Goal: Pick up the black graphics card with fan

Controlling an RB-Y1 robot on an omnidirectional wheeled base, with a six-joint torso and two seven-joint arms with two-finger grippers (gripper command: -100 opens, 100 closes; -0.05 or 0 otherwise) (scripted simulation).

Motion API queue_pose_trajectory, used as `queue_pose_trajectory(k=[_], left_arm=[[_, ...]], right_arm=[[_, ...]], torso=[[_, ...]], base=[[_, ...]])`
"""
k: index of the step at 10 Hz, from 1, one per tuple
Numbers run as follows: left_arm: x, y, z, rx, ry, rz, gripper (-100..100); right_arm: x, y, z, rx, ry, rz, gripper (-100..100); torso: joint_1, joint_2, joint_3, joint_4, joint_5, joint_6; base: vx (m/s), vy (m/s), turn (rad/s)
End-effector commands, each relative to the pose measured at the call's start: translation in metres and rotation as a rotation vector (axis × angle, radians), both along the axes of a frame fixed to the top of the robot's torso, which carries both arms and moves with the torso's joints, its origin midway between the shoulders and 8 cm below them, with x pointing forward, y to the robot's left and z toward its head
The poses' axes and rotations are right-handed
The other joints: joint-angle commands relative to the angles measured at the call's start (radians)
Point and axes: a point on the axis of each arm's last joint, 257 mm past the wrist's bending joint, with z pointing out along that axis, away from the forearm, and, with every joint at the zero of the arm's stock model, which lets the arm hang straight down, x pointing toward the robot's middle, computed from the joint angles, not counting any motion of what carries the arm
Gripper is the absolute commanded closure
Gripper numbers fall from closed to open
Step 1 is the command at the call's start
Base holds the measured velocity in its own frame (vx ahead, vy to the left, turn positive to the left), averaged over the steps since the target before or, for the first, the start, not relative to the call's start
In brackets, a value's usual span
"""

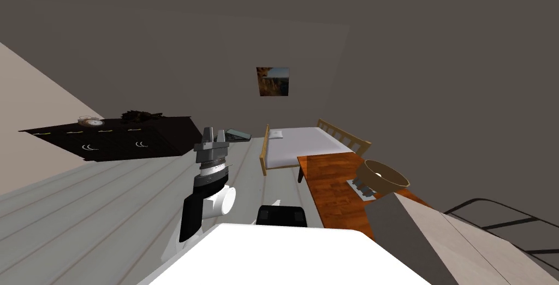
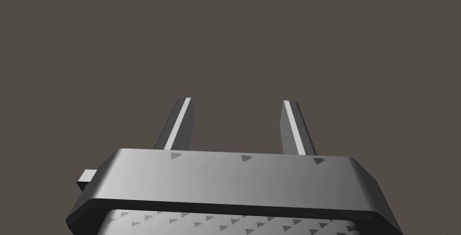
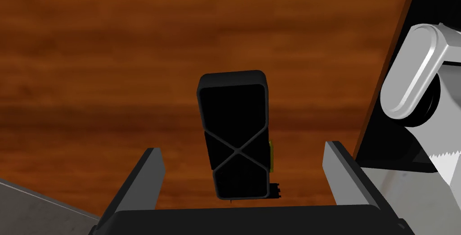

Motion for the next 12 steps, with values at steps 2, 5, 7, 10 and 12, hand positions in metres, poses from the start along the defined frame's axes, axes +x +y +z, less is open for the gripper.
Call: queue_pose_trajectory(k=[2, 5, 7, 10, 12], left_arm=[[0.0, 0.0, 0.0, 0.0, 0.0, 0.0, 0], [0.0, 0.0, 0.0, 0.0, 0.0, 0.0, 0], [0.0, 0.0, 0.0, 0.0, 0.0, 0.0, 0], [0.0, 0.0, 0.0, 0.0, 0.0, 0.0, 0], [0.0, 0.0, 0.0, 0.0, 0.0, 0.0, 0]], right_arm=[[-0.011, 0.001, -0.001, -0.002, 0.026, 0.005, -100], [-0.018, 0.002, -0.001, -0.002, 0.038, 0.004, -100], [-0.011, 0.015, -0.011, 0.0, 0.036, -0.001, -100], [-0.011, 0.015, -0.011, 0.0, 0.036, -0.001, -100], [-0.001, 0.032, -0.022, 0.002, 0.033, -0.011, -100]], torso=[[0.0, 0.0, 0.0, 0.0, 0.0, 0.0], [0.002, 0.004, 0.002, 0.001, 0.0, 0.0], [0.002, 0.005, 0.003, 0.001, 0.0, 0.001], [-0.001, 0.007, 0.004, 0.001, 0.0, 0.001], [-0.001, 0.007, 0.004, 0.001, 0.0, 0.0]], base=[[0.065, -0.01, 0.034], [0.009, 0.002, 0.017], [-0.014, -0.023, 0.021], [-0.031, -0.033, 0.015], [-0.051, -0.05, 0.052]])
